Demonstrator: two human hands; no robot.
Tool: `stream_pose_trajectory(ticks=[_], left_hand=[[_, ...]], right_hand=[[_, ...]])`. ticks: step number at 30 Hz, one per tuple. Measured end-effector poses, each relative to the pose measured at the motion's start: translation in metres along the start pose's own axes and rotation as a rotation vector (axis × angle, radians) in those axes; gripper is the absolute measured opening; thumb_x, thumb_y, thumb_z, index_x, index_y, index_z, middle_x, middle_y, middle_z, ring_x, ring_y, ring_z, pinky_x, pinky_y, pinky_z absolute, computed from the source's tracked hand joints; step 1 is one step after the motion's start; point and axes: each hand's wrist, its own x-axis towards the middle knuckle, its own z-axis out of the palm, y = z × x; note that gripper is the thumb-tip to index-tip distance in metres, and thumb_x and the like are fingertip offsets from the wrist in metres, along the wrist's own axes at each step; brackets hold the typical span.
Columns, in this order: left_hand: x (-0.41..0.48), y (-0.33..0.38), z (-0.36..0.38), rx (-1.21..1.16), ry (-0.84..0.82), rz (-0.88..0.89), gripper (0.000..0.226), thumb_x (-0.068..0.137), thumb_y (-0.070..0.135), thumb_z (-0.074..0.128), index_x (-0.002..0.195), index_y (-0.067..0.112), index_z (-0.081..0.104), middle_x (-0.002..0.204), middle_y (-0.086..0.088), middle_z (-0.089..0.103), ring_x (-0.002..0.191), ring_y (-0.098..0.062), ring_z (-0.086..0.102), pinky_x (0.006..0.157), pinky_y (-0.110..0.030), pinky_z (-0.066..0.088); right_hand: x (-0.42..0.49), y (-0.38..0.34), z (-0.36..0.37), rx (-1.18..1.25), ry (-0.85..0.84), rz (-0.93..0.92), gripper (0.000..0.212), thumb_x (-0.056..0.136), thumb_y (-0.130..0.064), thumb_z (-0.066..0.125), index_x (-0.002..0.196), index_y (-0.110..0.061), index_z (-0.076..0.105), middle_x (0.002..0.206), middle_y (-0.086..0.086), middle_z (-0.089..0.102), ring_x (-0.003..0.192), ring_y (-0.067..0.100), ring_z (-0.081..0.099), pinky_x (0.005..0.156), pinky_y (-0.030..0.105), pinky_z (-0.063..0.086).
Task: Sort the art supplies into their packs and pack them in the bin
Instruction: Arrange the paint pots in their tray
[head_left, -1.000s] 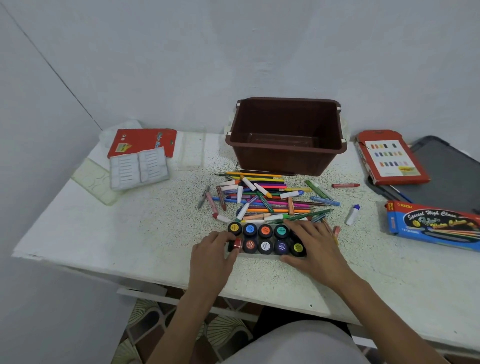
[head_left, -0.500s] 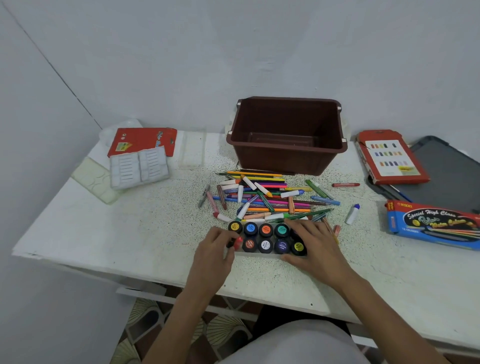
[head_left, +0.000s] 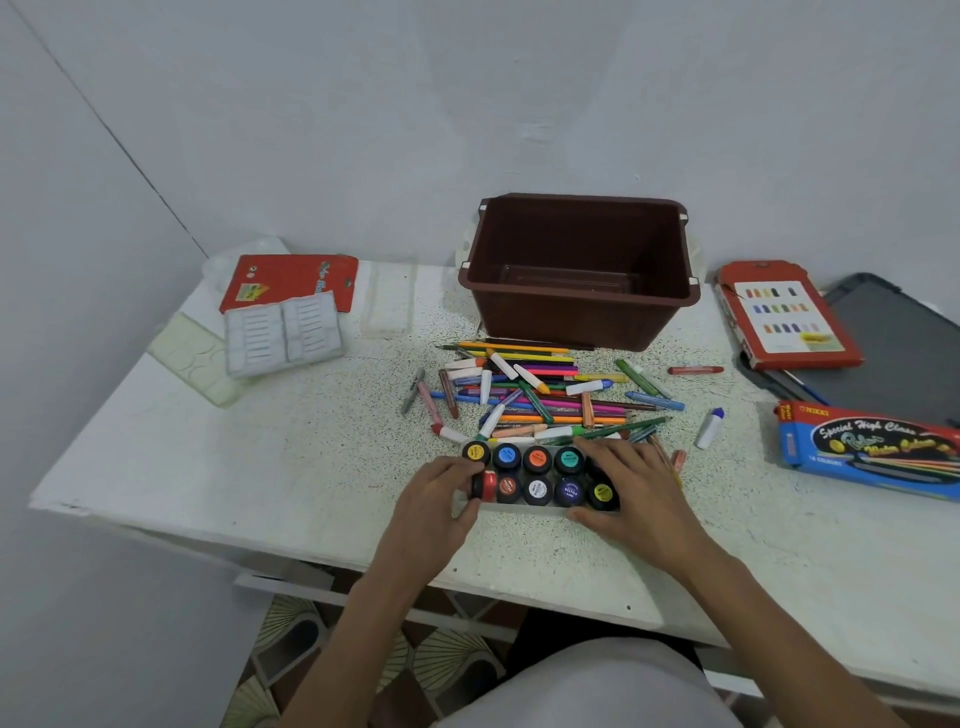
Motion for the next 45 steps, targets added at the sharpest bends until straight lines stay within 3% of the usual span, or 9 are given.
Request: stream_pose_trajectory(ticks=[5, 8, 16, 24, 28, 33, 37, 41, 45], left_hand=[[0.002, -0.004, -0.008, 0.064, 0.005, 0.034, 0.039, 0.079, 0.019, 0.076, 0.117, 0.016, 0.069, 0.105, 0.004, 0.060, 0.090, -0.012, 0.060, 0.080, -0.029, 0.051], [0.003, -0.004, -0.008, 0.044, -0.028, 0.021, 0.043, 0.083, 0.019, 0.073, 0.125, 0.015, 0.065, 0.109, 0.004, 0.055, 0.097, -0.009, 0.056, 0.084, -0.020, 0.046], [0.012, -0.001, -0.008, 0.096, -0.096, 0.002, 0.047, 0.090, 0.021, 0.067, 0.135, 0.016, 0.057, 0.121, -0.001, 0.056, 0.109, -0.017, 0.055, 0.092, -0.024, 0.043], [0.012, 0.000, -0.003, 0.123, -0.102, -0.003, 0.039, 0.090, 0.018, 0.066, 0.129, 0.016, 0.062, 0.124, -0.001, 0.058, 0.113, -0.017, 0.054, 0.096, -0.027, 0.042], [0.009, -0.002, -0.003, 0.188, -0.050, 0.023, 0.039, 0.081, 0.022, 0.077, 0.118, 0.017, 0.068, 0.113, -0.001, 0.068, 0.102, -0.022, 0.061, 0.089, -0.035, 0.045], [-0.001, -0.011, -0.002, 0.130, -0.013, 0.047, 0.033, 0.080, 0.021, 0.078, 0.112, 0.014, 0.072, 0.113, 0.003, 0.066, 0.101, -0.014, 0.062, 0.085, -0.022, 0.043], [-0.003, -0.014, -0.003, 0.104, 0.018, 0.065, 0.027, 0.084, 0.020, 0.075, 0.110, 0.017, 0.073, 0.110, 0.006, 0.066, 0.098, -0.011, 0.062, 0.084, -0.025, 0.049], [0.000, -0.014, -0.002, 0.070, 0.029, 0.062, 0.022, 0.083, 0.019, 0.074, 0.105, 0.017, 0.072, 0.105, 0.006, 0.066, 0.091, -0.011, 0.063, 0.077, -0.029, 0.053], [0.001, -0.016, 0.000, 0.077, 0.030, 0.077, 0.022, 0.080, 0.016, 0.076, 0.102, 0.015, 0.072, 0.100, 0.003, 0.066, 0.085, -0.014, 0.063, 0.073, -0.029, 0.053]], right_hand=[[0.000, -0.001, -0.001, -0.001, -0.001, 0.007, 0.083, 0.076, -0.060, 0.070, 0.146, -0.026, 0.041, 0.136, -0.005, 0.050, 0.118, 0.019, 0.038, 0.099, 0.035, 0.034], [-0.001, -0.001, 0.000, 0.005, 0.012, 0.001, 0.082, 0.075, -0.058, 0.073, 0.145, -0.025, 0.044, 0.134, -0.004, 0.052, 0.115, 0.019, 0.038, 0.099, 0.037, 0.036], [0.000, -0.002, -0.002, -0.010, -0.004, 0.007, 0.083, 0.077, -0.059, 0.071, 0.147, -0.026, 0.041, 0.138, -0.005, 0.050, 0.115, 0.017, 0.034, 0.094, 0.028, 0.027], [-0.001, -0.004, -0.004, -0.017, -0.021, 0.015, 0.083, 0.077, -0.059, 0.071, 0.147, -0.026, 0.040, 0.138, -0.004, 0.050, 0.117, 0.019, 0.037, 0.095, 0.028, 0.028], [-0.001, -0.002, -0.003, -0.029, -0.031, 0.015, 0.084, 0.077, -0.061, 0.069, 0.147, -0.027, 0.039, 0.139, -0.006, 0.049, 0.118, 0.018, 0.036, 0.095, 0.028, 0.027], [-0.001, -0.001, -0.003, -0.027, -0.026, 0.011, 0.083, 0.077, -0.061, 0.070, 0.146, -0.026, 0.041, 0.137, -0.004, 0.051, 0.117, 0.020, 0.039, 0.097, 0.033, 0.033], [0.001, -0.006, -0.005, -0.066, -0.070, -0.002, 0.085, 0.079, -0.062, 0.067, 0.150, -0.029, 0.034, 0.137, -0.002, 0.048, 0.120, 0.022, 0.038, 0.100, 0.038, 0.036], [0.001, -0.030, -0.001, -0.135, 0.042, -0.135, 0.071, 0.083, -0.063, 0.059, 0.142, -0.028, 0.044, 0.133, 0.005, 0.049, 0.126, 0.029, 0.039, 0.103, 0.050, 0.039], [0.007, -0.062, 0.009, -0.113, 0.133, -0.334, 0.045, 0.091, -0.047, 0.053, 0.128, -0.023, 0.059, 0.112, 0.001, 0.057, 0.113, 0.026, 0.047, 0.107, 0.053, 0.035]])
